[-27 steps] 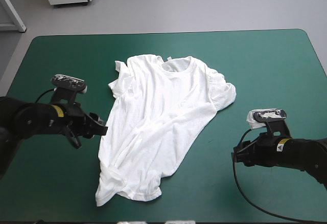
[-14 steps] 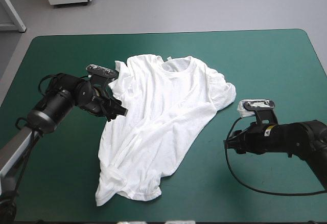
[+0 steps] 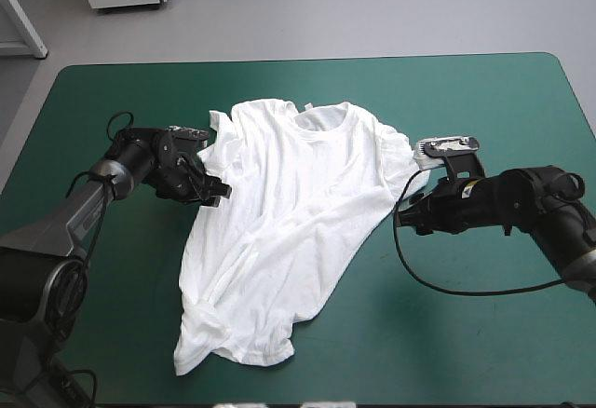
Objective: Fold the cloth
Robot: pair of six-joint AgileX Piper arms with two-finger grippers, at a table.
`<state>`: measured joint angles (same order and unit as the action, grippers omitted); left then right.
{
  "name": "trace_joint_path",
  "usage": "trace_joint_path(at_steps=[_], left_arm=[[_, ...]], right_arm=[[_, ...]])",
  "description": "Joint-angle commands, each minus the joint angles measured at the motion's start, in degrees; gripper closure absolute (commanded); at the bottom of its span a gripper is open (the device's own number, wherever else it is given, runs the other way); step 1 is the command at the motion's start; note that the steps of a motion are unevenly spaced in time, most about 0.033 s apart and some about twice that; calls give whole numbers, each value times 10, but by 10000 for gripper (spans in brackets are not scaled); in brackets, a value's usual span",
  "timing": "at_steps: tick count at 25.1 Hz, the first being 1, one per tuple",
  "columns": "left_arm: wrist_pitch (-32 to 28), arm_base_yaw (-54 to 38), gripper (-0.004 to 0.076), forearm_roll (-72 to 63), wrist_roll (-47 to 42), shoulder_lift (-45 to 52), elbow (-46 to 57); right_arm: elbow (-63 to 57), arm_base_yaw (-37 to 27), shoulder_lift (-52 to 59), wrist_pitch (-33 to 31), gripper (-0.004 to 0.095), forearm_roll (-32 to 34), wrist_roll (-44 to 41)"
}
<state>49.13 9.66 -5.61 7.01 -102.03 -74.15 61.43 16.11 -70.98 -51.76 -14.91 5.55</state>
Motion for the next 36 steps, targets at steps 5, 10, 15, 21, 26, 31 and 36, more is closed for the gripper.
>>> trace_joint_path(at_steps=[5,10,15,21,26,31,36], left_arm=[[14,4,264,-24,5,-41,-50],[33,4,382,-24,4,-83,-50],[20,4,641,-21,5,-93,-50],[7,4,734,-22,21,-93,-50],[10,4,734,-25,22,-93,-50],[11,4,734,-25,30,-93,-50],[14,4,734,-25,32,-93,-50]], right_arm=[[21,-1,-39,14,381,13,-5],[23,-1,-85,10,381,6,-31],[25,0,-111,23,379,-37,-25],[67,1,-170,15,379,-39,-25],[112,7,-227,9,379,-38,-26],[141,25,-288,6,379,-34,-39],[143,51,-333,12,379,-3,-56]])
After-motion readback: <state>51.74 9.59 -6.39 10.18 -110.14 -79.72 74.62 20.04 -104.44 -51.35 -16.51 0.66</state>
